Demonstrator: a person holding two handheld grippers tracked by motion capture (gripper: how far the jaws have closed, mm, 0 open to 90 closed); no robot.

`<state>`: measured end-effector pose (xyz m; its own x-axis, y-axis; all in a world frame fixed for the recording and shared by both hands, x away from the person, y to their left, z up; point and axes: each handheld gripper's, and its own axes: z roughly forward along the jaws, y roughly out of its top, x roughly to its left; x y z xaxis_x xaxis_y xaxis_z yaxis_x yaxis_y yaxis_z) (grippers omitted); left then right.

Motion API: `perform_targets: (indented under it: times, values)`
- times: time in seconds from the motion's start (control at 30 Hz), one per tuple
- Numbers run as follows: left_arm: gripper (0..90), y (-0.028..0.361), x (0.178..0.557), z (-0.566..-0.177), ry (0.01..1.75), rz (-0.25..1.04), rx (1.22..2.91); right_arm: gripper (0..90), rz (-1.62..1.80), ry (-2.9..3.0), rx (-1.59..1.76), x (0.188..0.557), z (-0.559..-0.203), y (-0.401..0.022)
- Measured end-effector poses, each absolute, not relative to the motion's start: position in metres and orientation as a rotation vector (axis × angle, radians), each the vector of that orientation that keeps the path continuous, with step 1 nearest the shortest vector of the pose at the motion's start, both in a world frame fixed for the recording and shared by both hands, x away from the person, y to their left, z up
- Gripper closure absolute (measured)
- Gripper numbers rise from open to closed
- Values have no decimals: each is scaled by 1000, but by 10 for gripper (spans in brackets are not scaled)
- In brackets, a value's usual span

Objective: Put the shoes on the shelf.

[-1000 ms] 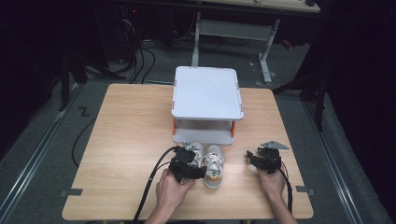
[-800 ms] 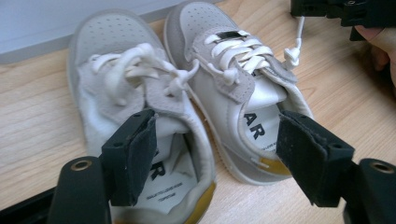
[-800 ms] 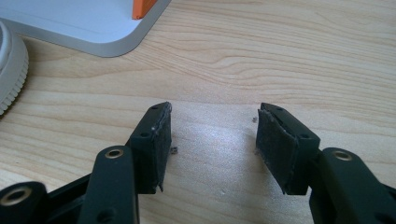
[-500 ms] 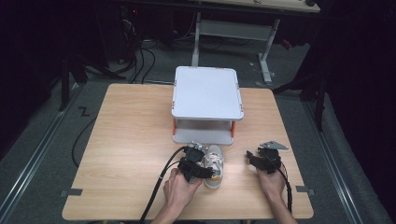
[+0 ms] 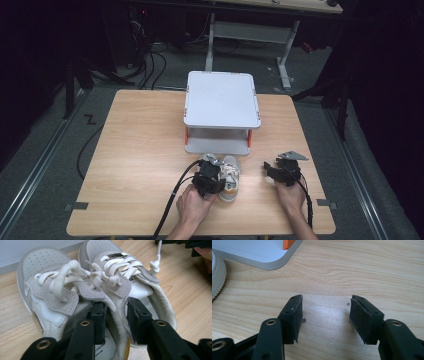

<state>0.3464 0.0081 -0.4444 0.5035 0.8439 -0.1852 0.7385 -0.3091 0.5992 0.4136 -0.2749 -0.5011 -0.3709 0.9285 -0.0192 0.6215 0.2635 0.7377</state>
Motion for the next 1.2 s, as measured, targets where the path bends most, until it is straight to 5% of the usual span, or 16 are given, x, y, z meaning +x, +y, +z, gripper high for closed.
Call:
perform_targets:
  times: [0.27,1.2]
  values:
    - [796,9,342,-443,1273,237,2113,437,904,2088,1401,414,-501,-275]
    - [829,24,340,-419,1197,276,2081,406,898,2089,1401,414,-501,-275]
